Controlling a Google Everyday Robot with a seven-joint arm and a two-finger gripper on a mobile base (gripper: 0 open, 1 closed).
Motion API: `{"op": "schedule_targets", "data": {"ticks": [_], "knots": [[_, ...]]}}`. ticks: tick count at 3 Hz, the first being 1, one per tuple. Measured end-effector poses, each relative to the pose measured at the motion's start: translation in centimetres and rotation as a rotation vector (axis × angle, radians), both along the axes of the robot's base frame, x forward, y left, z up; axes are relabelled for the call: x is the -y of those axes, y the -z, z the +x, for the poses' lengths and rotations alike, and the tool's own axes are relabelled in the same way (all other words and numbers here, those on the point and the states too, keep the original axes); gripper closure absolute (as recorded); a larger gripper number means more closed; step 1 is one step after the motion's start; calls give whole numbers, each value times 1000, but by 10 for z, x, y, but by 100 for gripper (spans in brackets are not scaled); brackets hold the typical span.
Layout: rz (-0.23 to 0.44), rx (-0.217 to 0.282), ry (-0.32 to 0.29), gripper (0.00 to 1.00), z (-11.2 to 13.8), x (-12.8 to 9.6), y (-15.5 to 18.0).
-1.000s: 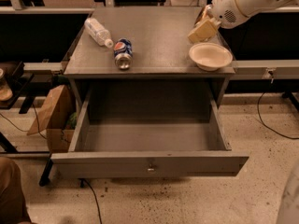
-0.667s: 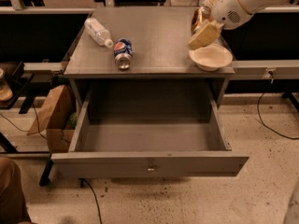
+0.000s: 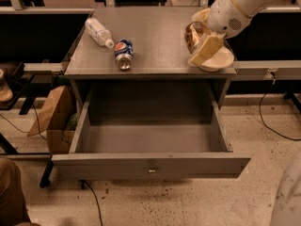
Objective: Place orange can into top drawer
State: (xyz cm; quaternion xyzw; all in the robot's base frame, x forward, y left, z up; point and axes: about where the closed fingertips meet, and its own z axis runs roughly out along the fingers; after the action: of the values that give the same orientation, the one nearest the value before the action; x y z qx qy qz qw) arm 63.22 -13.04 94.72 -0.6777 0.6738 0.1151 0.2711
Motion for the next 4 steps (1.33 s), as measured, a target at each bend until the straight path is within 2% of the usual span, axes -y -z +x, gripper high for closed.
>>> {"op": "schedule_targets", "data": {"ticks": [1, 2, 3, 4], "knots": [[2, 1, 1, 100, 1, -1, 1], [33, -11, -4, 100, 2, -6, 9], [125, 0, -8, 100, -19, -8, 16], [195, -41, -27, 100, -55, -10, 53]]}}
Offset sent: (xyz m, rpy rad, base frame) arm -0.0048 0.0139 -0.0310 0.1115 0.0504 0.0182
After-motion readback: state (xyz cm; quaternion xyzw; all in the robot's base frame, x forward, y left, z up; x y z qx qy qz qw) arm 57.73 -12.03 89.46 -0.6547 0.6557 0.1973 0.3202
